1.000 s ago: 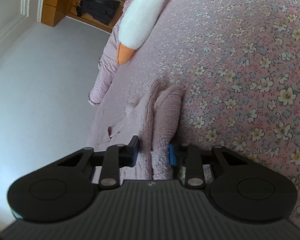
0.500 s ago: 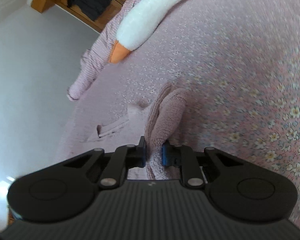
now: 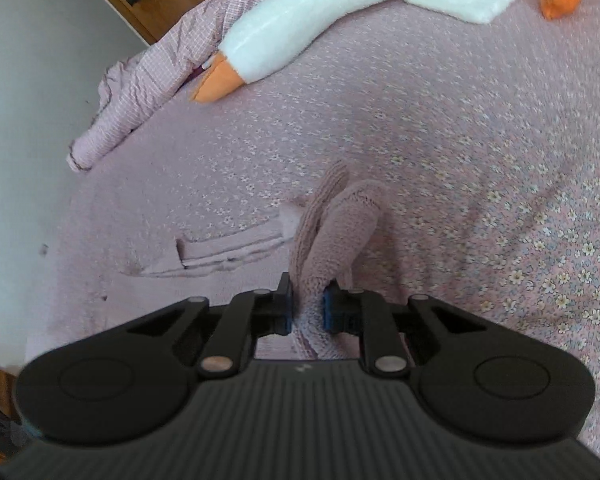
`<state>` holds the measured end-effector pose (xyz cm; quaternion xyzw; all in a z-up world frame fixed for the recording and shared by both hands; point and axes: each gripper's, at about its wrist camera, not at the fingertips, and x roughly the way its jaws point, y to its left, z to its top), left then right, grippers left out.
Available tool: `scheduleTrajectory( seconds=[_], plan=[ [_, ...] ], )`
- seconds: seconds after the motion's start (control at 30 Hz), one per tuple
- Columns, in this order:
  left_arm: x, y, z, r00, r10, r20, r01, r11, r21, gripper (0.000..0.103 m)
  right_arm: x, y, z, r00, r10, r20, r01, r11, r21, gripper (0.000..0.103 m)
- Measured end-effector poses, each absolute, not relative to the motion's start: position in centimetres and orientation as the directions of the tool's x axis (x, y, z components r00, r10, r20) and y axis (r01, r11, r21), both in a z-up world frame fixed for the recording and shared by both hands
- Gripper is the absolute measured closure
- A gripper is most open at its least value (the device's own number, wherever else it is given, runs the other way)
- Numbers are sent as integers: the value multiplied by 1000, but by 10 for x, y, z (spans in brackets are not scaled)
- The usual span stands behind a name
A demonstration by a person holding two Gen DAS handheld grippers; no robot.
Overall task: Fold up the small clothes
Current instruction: 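Lift the end with the right gripper and fold it over the cardigan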
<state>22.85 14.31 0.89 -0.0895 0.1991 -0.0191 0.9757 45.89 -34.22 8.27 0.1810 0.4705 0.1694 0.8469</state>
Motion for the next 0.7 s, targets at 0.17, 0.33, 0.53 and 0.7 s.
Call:
scheduleTrajectory(
  seconds=[0.17, 0.33, 0.53, 0.7],
  plan=[
    [225, 161, 10, 919, -41, -392, -34, 983, -182, 17, 453, -307, 101, 496, 425, -757, -137, 899, 415, 86],
    [218, 177, 24, 930, -54, -363, -36, 971, -237, 17, 448, -267, 114, 487, 394, -779, -150, 917, 370, 86],
    [210, 192, 34, 937, -36, -348, -60, 963, -262, 17, 443, -216, 126, 486, 374, -790, -171, 927, 334, 86],
    [208, 202, 34, 933, -14, -360, -91, 958, -272, 17, 441, -174, 128, 471, 384, -794, -200, 923, 328, 86]
  ],
)
